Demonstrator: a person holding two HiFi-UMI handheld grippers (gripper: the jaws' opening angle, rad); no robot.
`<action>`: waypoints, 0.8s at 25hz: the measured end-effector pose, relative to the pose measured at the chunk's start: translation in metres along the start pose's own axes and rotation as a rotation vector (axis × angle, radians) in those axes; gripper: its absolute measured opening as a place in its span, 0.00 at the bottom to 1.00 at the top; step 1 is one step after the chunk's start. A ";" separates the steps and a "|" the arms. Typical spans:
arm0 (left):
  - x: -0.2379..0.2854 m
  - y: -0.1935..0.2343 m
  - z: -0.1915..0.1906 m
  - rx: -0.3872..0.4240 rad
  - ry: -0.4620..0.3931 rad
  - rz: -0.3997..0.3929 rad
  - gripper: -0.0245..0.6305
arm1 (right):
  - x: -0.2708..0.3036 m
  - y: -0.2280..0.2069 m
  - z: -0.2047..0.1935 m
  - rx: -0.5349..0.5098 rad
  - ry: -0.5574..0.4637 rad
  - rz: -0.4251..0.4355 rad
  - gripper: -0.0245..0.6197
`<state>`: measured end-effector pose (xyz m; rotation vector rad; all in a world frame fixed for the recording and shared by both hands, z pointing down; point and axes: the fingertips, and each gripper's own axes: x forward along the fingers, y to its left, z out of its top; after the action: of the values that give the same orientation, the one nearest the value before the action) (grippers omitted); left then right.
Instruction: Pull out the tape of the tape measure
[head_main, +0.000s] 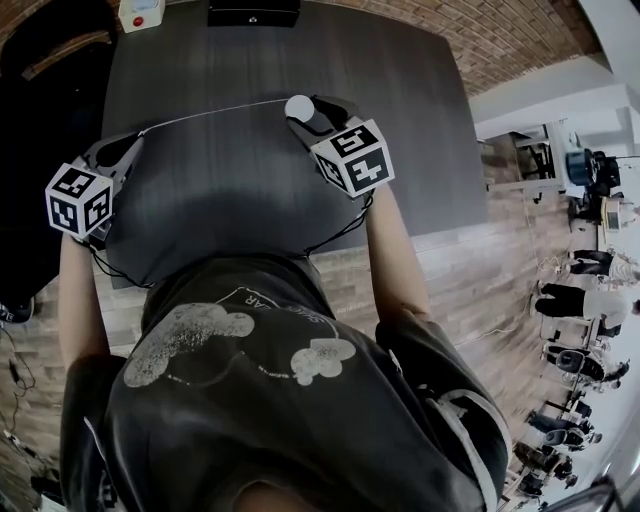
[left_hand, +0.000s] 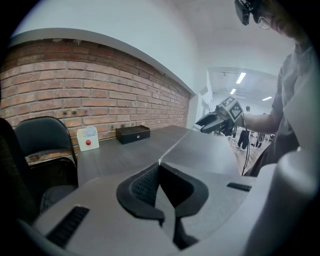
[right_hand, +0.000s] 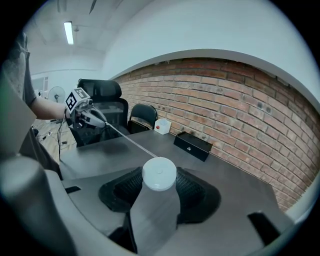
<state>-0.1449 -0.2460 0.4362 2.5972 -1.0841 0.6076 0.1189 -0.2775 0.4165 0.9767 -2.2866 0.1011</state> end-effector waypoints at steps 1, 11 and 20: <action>0.005 0.000 0.001 -0.001 0.003 0.002 0.05 | 0.002 -0.004 -0.001 -0.002 0.005 0.003 0.39; 0.052 0.021 -0.005 -0.058 0.092 0.036 0.05 | 0.028 -0.027 -0.030 0.046 0.070 0.055 0.40; 0.074 0.044 -0.042 -0.104 0.221 0.073 0.05 | 0.074 -0.008 -0.076 0.088 0.130 0.108 0.40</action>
<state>-0.1414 -0.3050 0.5116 2.3467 -1.1100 0.8106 0.1263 -0.3064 0.5182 0.8638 -2.2295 0.3052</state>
